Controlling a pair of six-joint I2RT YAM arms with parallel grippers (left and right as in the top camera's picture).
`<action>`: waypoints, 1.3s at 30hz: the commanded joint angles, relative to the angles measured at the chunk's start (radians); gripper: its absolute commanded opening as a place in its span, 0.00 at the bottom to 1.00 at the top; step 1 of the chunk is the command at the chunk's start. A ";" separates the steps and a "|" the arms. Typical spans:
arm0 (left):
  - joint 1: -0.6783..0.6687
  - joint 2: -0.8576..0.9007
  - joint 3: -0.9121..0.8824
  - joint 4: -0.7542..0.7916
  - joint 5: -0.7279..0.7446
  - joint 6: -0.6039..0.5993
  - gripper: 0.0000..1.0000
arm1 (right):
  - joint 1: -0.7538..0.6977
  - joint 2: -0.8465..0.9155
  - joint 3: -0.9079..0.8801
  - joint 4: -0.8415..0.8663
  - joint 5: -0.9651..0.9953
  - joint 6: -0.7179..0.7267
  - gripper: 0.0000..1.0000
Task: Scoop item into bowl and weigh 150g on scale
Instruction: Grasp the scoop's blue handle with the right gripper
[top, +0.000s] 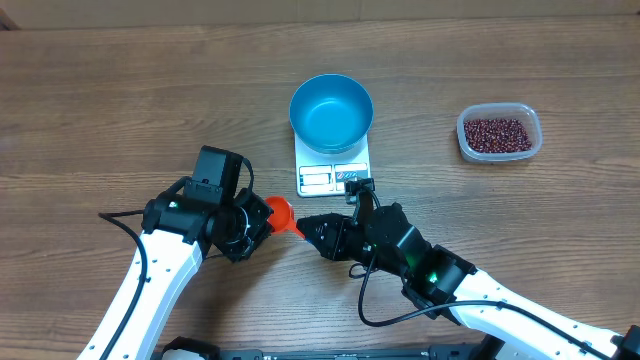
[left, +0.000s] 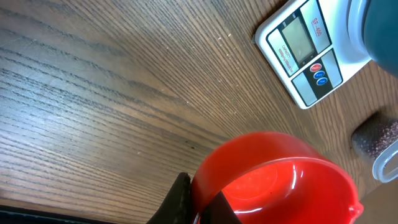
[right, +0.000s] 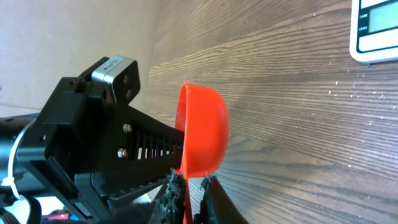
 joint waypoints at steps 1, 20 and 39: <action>-0.005 -0.015 0.017 0.001 -0.026 -0.042 0.04 | 0.000 -0.001 0.025 0.007 -0.012 -0.003 0.15; -0.005 -0.015 0.017 0.025 -0.029 -0.089 0.04 | 0.000 -0.001 0.025 0.008 -0.064 0.004 0.16; -0.005 -0.015 0.017 0.008 -0.029 -0.084 0.04 | 0.000 -0.001 0.025 0.014 -0.029 -0.002 0.04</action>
